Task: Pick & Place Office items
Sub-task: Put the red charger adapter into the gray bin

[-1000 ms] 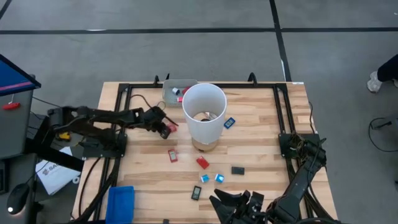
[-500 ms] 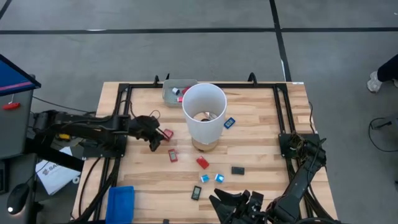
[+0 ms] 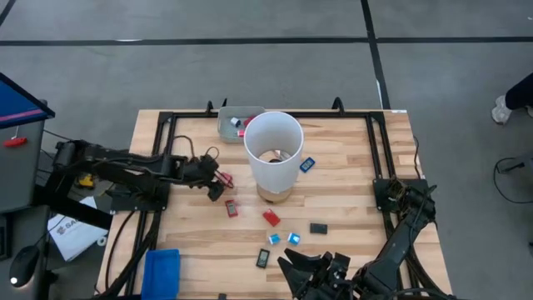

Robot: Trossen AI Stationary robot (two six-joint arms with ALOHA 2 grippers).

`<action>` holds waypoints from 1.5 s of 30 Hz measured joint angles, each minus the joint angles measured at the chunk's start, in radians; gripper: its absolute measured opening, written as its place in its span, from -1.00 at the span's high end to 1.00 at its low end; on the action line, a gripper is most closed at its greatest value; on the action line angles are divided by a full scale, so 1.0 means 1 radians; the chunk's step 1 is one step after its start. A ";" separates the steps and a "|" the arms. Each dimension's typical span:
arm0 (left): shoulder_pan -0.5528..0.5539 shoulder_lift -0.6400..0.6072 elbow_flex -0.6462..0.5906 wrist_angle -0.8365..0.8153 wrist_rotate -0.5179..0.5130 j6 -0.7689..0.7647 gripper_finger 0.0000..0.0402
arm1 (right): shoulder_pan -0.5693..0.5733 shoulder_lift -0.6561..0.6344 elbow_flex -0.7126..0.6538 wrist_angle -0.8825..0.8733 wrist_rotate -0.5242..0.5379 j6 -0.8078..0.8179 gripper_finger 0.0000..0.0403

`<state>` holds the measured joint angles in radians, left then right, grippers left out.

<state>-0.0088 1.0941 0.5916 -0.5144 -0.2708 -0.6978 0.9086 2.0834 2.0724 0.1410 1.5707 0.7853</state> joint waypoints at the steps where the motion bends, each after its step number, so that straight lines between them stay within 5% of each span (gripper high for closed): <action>1: 0.010 0.025 0.013 -0.005 0.022 -0.021 -0.50 | 0.000 0.000 0.000 0.003 0.000 0.000 0.09; 14: 0.036 0.215 0.051 -0.010 0.011 -0.179 -0.85 | 0.001 0.000 0.000 0.003 0.000 -0.008 0.09; 26: 0.038 0.307 0.051 0.053 -0.025 -0.175 -0.82 | 0.001 0.000 0.000 0.006 0.000 -0.008 0.09; 36: 0.038 0.399 0.051 0.065 -0.014 -0.175 -0.60 | 0.001 0.000 0.000 0.009 0.000 -0.011 0.09; 45: 0.044 0.391 0.049 0.067 -0.026 -0.170 -0.01 | 0.001 0.000 0.000 0.009 0.000 -0.011 0.09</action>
<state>0.0354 1.4851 0.6411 -0.4473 -0.2964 -0.8680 0.9092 2.0831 2.0724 0.1501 1.5704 0.7746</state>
